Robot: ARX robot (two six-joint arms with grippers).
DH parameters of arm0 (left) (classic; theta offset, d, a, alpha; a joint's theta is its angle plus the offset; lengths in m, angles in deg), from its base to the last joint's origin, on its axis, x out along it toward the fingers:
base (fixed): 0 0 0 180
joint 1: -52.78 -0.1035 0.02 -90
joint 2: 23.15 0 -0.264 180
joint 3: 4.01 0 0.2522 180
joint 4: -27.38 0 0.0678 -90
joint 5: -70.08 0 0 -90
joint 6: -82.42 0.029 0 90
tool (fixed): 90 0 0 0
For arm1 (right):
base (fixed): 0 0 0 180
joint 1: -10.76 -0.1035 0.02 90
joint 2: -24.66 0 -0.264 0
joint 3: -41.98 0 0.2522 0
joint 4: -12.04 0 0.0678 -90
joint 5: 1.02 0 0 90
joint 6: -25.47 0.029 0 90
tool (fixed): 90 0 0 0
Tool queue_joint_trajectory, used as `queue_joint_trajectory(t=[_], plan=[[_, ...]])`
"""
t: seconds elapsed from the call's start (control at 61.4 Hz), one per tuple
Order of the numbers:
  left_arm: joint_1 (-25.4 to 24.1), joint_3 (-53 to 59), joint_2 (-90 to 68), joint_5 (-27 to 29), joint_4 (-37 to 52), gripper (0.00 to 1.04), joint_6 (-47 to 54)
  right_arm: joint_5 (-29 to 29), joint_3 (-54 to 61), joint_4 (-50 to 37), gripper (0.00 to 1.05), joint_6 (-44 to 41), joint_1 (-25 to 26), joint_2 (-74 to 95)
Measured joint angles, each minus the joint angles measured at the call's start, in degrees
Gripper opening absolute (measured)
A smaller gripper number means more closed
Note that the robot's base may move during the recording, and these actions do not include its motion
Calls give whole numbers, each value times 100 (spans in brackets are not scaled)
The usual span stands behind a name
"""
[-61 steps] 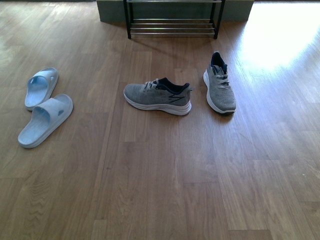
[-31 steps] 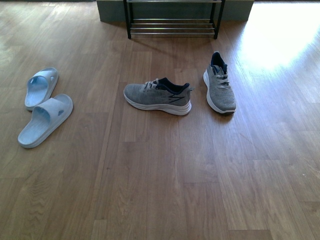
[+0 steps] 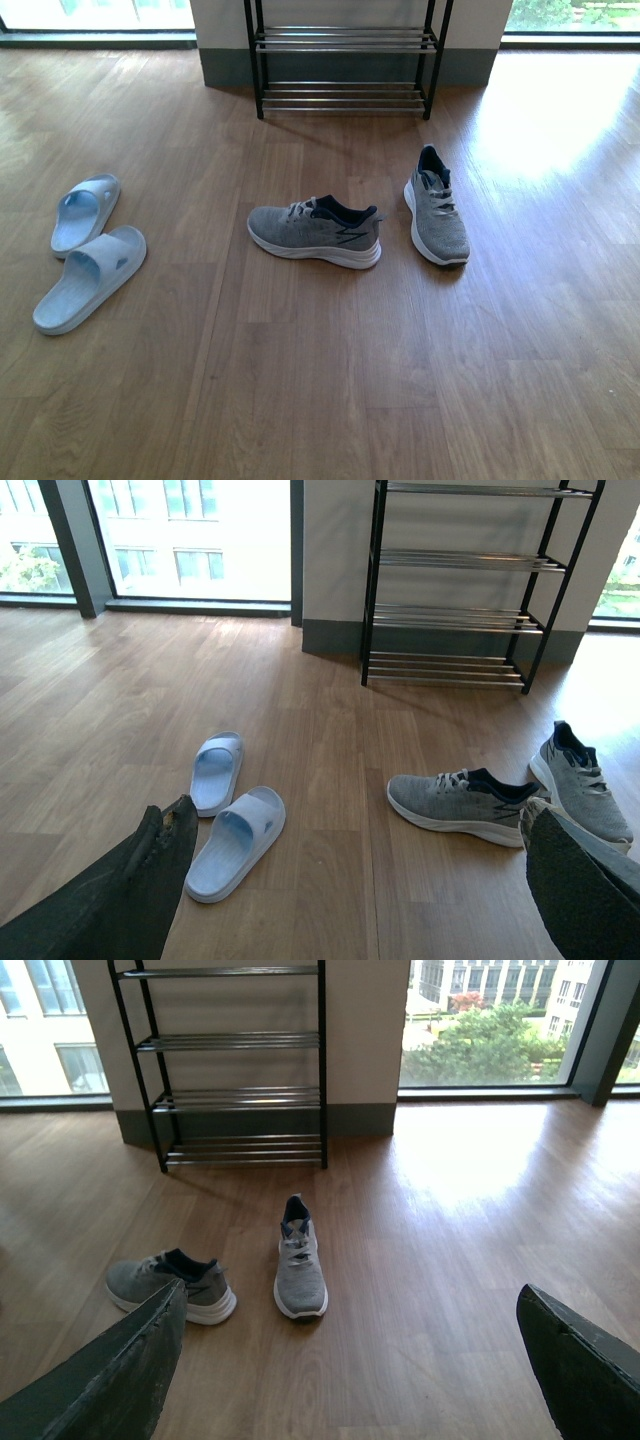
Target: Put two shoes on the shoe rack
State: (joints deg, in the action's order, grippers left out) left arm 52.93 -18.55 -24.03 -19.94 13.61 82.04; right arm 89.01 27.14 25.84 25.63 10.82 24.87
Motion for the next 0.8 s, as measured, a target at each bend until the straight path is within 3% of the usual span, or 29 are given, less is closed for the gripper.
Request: queue_joint_trajectory(t=[0.798], plan=[[0,0,0,0,0,95,0,-2,0,0,96,0,0,-2]])
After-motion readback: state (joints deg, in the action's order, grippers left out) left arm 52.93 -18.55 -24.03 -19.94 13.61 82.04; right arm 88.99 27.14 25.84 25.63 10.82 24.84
